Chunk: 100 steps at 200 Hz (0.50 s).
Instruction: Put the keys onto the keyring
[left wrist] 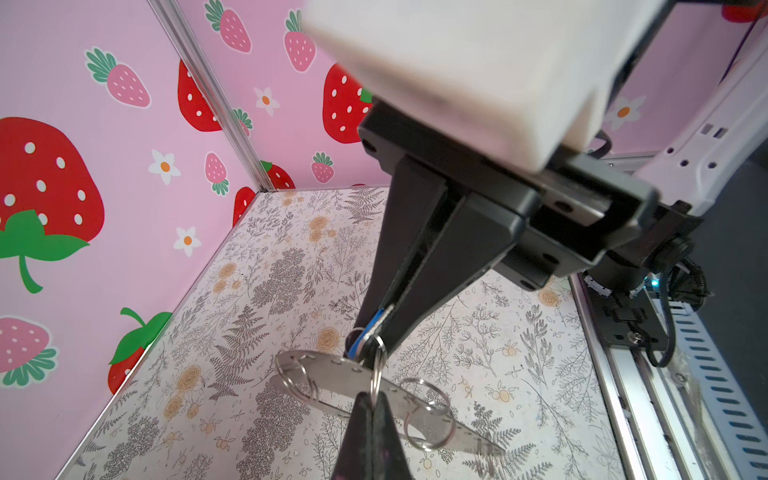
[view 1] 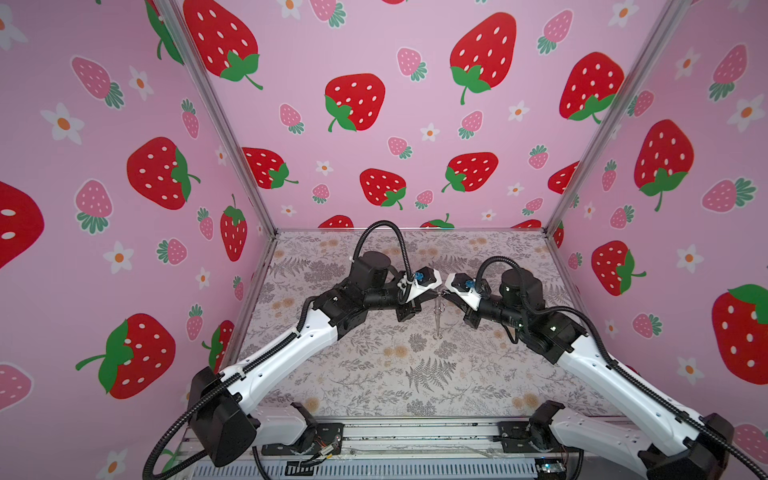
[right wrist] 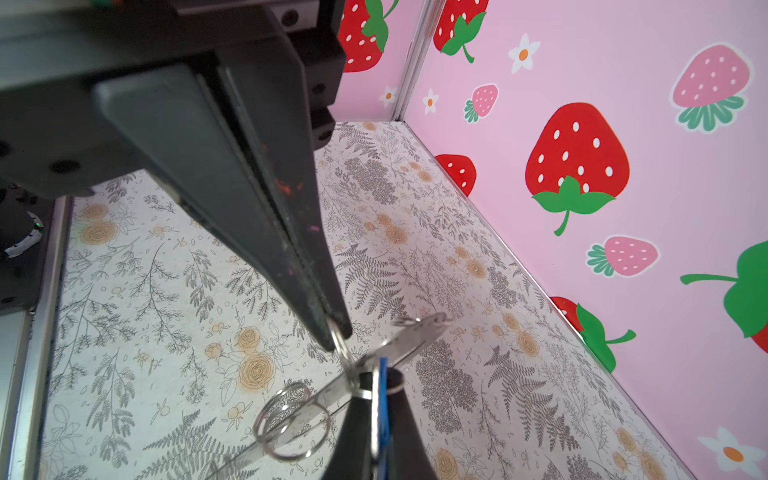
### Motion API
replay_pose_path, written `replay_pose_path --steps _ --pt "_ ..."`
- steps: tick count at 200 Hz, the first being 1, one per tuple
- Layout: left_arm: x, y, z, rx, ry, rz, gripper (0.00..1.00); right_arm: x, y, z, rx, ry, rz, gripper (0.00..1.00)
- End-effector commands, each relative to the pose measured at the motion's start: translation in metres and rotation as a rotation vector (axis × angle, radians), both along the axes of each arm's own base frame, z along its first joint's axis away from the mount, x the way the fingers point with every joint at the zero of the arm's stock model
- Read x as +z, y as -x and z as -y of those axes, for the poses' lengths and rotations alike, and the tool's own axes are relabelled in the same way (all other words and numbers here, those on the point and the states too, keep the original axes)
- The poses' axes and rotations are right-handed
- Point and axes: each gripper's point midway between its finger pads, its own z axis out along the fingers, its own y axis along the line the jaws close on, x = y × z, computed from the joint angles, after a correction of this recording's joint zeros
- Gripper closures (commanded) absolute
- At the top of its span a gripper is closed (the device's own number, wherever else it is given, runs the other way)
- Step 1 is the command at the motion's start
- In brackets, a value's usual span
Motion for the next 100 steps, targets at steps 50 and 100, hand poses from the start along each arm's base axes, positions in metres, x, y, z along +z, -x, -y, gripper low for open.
replay_pose_path --steps 50,100 --pt "0.009 -0.006 0.003 0.006 -0.014 0.026 1.0 0.015 0.006 -0.002 0.034 0.049 0.015 1.0" --pt "0.006 -0.01 0.007 0.018 -0.007 -0.002 1.0 0.014 0.009 -0.009 0.057 0.071 0.007 1.0"
